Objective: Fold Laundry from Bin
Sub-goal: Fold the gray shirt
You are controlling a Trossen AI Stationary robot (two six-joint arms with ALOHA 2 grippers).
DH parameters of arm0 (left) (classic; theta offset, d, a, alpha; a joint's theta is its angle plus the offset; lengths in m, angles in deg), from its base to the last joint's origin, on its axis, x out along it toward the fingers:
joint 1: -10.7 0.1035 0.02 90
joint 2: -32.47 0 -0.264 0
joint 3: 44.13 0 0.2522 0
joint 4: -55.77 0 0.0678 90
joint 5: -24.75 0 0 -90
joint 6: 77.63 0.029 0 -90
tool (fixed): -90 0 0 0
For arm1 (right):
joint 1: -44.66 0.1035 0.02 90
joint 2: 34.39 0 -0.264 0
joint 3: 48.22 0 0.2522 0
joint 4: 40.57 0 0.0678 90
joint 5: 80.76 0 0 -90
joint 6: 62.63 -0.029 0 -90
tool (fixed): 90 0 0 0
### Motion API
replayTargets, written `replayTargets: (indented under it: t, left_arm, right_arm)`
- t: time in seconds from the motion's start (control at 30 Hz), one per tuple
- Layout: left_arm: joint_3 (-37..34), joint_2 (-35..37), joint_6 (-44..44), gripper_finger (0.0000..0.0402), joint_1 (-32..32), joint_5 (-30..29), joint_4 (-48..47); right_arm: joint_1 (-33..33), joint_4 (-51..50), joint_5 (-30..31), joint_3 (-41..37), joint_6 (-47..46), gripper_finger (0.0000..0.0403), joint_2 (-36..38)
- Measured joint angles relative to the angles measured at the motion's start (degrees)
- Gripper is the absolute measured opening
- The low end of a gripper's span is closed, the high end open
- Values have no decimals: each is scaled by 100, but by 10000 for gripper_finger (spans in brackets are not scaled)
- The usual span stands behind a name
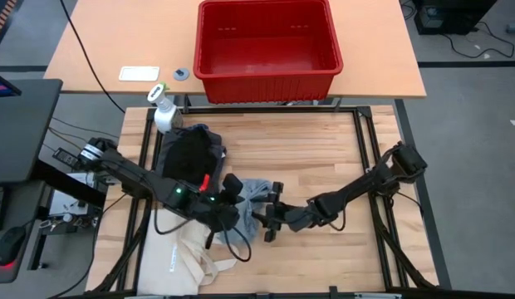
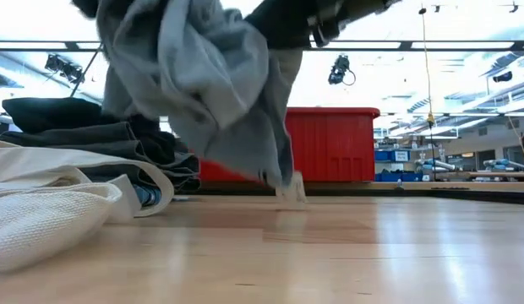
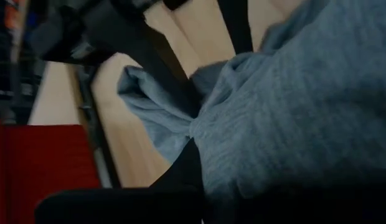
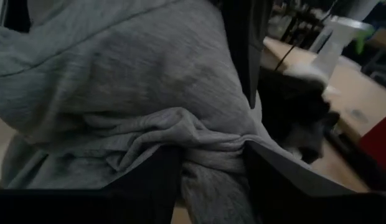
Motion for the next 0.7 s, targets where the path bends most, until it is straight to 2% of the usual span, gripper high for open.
replayTargets:
  t: [0.17, 0.27, 0.43, 0.7]
  left_arm:
    - [213, 413, 289, 27, 131, -89, -43]
    - [285, 683, 497, 27, 327, -190, -198]
    - [376, 1179, 506, 27, 664, -649, -762]
    - [370, 1918, -582, 27, 893, -1276, -2040]
  right_arm:
    - [-241, 293, -260, 2, 470, 186, 356]
    - [-573, 664, -756, 6, 825, 186, 483]
    - [-1286, 560, -1656, 498, 1241, 186, 502]
    - [-2286, 553, -3073, 1287, 1273, 186, 89]
